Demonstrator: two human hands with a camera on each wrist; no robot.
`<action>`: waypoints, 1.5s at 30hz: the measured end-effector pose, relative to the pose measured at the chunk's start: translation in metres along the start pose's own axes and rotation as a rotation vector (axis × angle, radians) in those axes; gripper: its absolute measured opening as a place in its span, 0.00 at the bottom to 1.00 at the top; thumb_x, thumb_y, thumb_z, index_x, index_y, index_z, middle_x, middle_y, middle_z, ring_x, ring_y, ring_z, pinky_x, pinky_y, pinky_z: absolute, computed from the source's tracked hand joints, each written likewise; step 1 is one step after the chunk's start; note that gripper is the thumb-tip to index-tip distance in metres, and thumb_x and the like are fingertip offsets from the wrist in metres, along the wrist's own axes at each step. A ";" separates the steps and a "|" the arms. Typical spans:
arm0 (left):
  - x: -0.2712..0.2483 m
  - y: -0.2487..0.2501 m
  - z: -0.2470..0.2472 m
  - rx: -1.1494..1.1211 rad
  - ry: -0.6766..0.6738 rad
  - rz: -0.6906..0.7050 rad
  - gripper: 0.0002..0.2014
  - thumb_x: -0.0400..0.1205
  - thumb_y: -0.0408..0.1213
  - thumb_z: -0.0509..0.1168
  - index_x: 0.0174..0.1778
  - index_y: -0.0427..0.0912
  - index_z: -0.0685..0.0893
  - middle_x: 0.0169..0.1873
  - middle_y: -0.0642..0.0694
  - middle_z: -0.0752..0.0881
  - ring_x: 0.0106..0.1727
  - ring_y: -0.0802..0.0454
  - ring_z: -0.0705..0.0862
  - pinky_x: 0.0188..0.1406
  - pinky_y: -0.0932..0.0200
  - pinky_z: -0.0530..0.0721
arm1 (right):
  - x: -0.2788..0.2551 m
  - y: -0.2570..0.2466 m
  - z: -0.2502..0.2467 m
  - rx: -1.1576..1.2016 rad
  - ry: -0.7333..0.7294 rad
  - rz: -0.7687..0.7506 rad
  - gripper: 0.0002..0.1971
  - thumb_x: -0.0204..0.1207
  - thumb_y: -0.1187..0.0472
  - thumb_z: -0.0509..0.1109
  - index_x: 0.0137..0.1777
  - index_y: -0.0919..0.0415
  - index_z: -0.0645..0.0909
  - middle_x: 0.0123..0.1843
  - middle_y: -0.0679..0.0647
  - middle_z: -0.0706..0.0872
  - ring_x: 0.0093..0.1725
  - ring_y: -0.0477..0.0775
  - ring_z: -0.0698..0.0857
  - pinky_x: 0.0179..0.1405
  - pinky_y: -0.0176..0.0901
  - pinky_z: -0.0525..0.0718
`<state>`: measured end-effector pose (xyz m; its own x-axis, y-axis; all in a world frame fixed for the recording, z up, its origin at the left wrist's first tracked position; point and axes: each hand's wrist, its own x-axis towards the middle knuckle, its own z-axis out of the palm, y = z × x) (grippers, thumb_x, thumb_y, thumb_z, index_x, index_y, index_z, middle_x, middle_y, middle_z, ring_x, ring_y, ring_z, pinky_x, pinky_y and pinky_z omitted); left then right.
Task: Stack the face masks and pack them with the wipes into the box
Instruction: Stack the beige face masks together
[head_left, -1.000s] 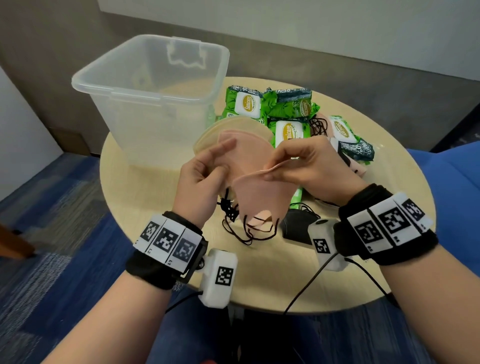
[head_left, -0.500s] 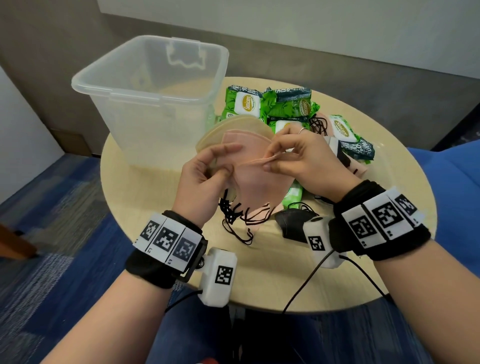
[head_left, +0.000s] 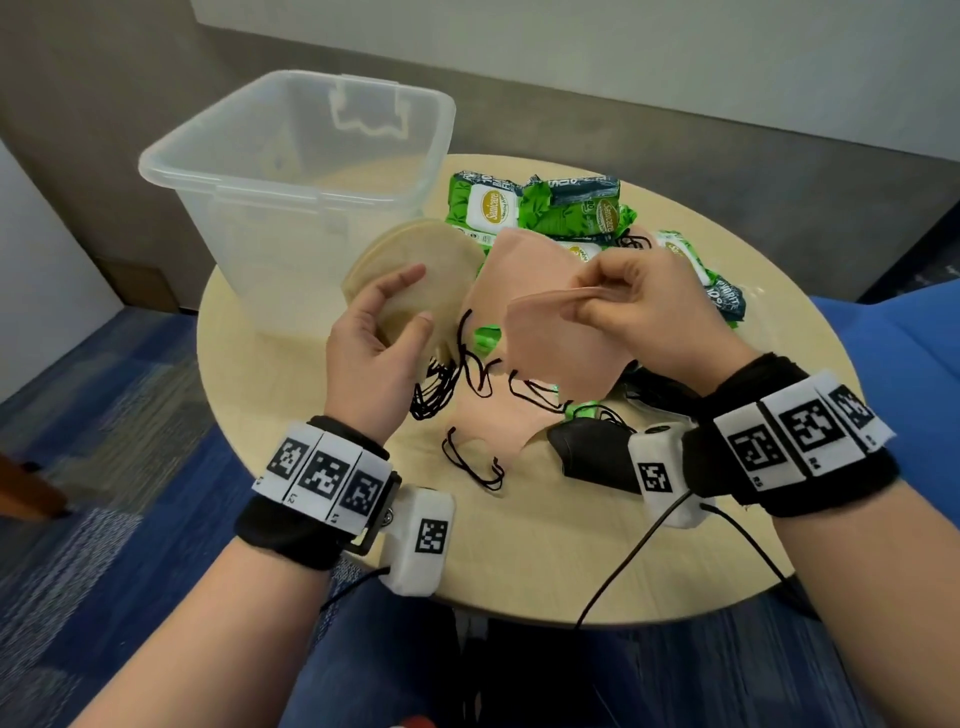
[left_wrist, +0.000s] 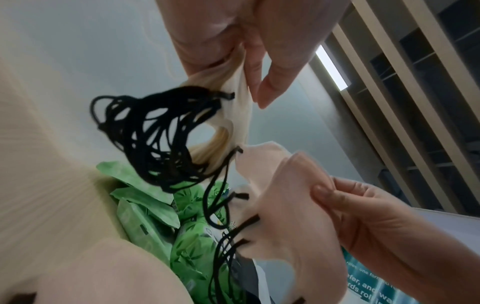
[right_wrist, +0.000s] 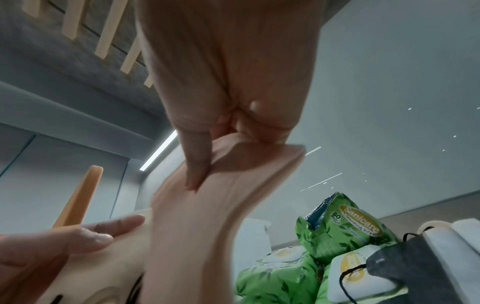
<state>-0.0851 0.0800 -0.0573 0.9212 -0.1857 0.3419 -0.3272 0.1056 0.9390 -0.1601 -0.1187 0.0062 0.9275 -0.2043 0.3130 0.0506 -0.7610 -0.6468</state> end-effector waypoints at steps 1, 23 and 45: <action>0.000 -0.001 0.000 0.022 0.004 0.011 0.16 0.72 0.37 0.65 0.53 0.61 0.82 0.53 0.57 0.84 0.53 0.39 0.83 0.61 0.46 0.80 | -0.001 -0.003 0.000 0.053 -0.030 -0.013 0.08 0.68 0.67 0.76 0.36 0.54 0.82 0.35 0.44 0.82 0.40 0.45 0.79 0.45 0.40 0.75; -0.011 0.009 0.009 -0.257 -0.327 -0.076 0.13 0.73 0.27 0.68 0.52 0.38 0.84 0.35 0.55 0.89 0.37 0.63 0.85 0.38 0.68 0.83 | 0.000 -0.017 0.000 0.055 -0.404 -0.059 0.07 0.70 0.72 0.74 0.39 0.61 0.81 0.35 0.49 0.83 0.37 0.36 0.79 0.43 0.27 0.76; -0.006 -0.005 0.010 0.005 -0.362 0.027 0.20 0.78 0.22 0.57 0.50 0.53 0.86 0.49 0.48 0.88 0.50 0.60 0.82 0.52 0.61 0.77 | 0.003 -0.022 -0.007 -0.127 -0.262 -0.179 0.04 0.70 0.70 0.75 0.41 0.62 0.83 0.57 0.53 0.74 0.51 0.38 0.74 0.48 0.14 0.68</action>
<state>-0.0909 0.0705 -0.0641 0.7785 -0.5166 0.3565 -0.3523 0.1105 0.9293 -0.1611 -0.1071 0.0267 0.9725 0.0922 0.2139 0.1902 -0.8445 -0.5007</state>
